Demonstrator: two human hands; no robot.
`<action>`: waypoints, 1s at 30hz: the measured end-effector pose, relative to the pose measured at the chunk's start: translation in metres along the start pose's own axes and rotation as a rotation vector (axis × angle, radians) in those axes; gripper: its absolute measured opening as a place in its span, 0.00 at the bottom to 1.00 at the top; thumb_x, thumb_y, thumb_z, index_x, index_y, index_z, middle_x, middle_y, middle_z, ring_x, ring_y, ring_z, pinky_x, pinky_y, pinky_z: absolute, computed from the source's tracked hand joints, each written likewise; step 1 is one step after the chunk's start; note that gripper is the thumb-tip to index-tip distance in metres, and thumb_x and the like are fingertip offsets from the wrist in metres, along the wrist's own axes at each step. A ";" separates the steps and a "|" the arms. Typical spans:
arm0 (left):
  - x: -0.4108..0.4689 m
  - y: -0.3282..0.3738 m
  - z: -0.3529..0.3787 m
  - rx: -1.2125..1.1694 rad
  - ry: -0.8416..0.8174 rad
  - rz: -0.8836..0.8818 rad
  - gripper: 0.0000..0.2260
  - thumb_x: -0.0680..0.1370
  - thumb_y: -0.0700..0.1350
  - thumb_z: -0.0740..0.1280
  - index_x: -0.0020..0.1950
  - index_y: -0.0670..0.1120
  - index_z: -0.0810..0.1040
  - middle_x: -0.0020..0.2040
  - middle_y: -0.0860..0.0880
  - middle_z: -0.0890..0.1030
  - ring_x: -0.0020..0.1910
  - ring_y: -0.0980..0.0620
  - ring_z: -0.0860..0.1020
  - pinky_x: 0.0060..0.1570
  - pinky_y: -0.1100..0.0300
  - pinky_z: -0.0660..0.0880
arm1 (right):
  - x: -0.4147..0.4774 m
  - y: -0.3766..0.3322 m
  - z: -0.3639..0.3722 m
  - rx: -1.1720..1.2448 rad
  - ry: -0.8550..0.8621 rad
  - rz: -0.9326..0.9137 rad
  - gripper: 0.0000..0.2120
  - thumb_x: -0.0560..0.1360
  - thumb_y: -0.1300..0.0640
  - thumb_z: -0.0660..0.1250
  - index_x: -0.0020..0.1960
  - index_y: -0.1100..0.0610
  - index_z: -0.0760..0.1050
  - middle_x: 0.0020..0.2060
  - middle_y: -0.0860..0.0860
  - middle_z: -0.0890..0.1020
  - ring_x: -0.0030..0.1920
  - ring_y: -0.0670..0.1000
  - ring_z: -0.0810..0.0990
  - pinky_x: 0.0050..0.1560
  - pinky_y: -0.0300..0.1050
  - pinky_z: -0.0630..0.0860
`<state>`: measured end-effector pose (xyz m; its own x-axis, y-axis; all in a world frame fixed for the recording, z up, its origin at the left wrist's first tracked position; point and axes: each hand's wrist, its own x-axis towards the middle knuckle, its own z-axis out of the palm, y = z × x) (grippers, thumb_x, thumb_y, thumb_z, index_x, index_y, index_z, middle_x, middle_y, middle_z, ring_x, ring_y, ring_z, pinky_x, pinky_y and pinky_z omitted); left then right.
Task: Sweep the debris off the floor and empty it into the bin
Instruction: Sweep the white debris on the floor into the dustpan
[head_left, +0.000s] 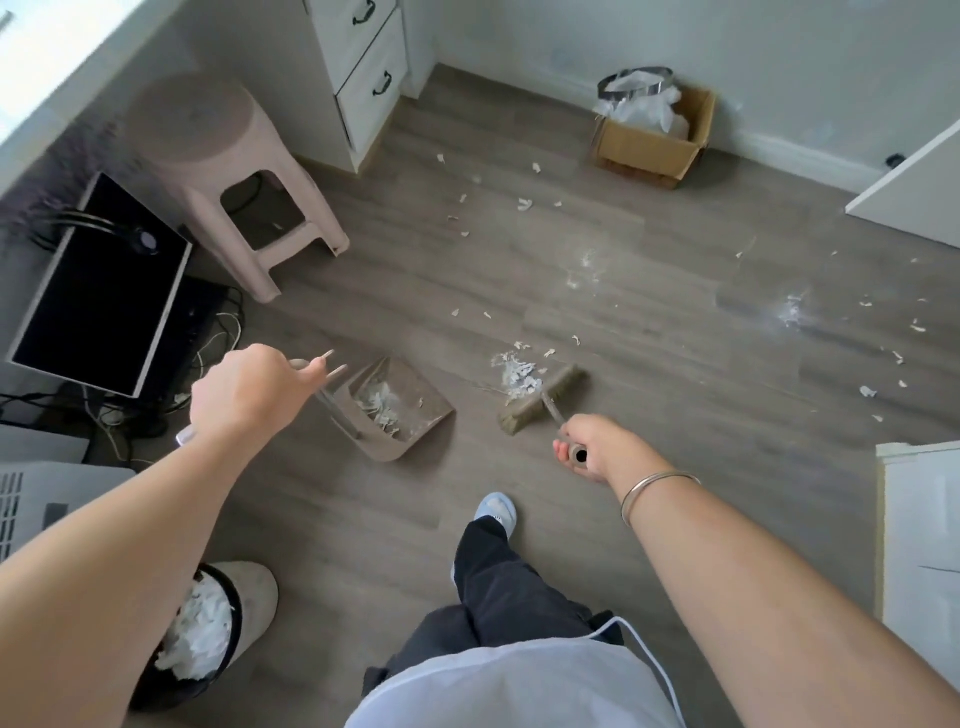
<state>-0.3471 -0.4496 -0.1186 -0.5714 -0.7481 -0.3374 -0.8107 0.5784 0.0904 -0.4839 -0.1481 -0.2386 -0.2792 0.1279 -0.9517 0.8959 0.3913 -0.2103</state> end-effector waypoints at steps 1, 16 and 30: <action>0.009 0.005 -0.002 0.001 -0.001 -0.004 0.25 0.74 0.66 0.60 0.34 0.46 0.77 0.36 0.45 0.79 0.38 0.41 0.79 0.43 0.54 0.75 | 0.004 -0.011 0.000 0.002 0.007 -0.006 0.09 0.81 0.65 0.52 0.44 0.61 0.67 0.31 0.57 0.73 0.10 0.47 0.67 0.14 0.29 0.64; 0.112 0.045 -0.028 0.019 -0.033 0.011 0.25 0.73 0.67 0.60 0.40 0.46 0.80 0.40 0.44 0.81 0.40 0.41 0.80 0.48 0.53 0.77 | 0.007 -0.128 -0.021 -0.133 0.101 -0.005 0.08 0.80 0.61 0.58 0.42 0.59 0.68 0.29 0.55 0.73 0.10 0.45 0.64 0.18 0.27 0.59; 0.197 0.049 -0.052 0.079 -0.127 0.232 0.26 0.75 0.67 0.60 0.35 0.45 0.76 0.35 0.46 0.78 0.36 0.43 0.78 0.41 0.56 0.75 | -0.006 -0.099 0.042 -0.257 0.378 -0.016 0.09 0.76 0.68 0.56 0.37 0.63 0.66 0.48 0.62 0.76 0.20 0.53 0.75 0.15 0.33 0.66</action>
<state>-0.5060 -0.5856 -0.1319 -0.7160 -0.5488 -0.4314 -0.6448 0.7567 0.1076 -0.5561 -0.2258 -0.2214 -0.4411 0.4249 -0.7905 0.7891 0.6032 -0.1161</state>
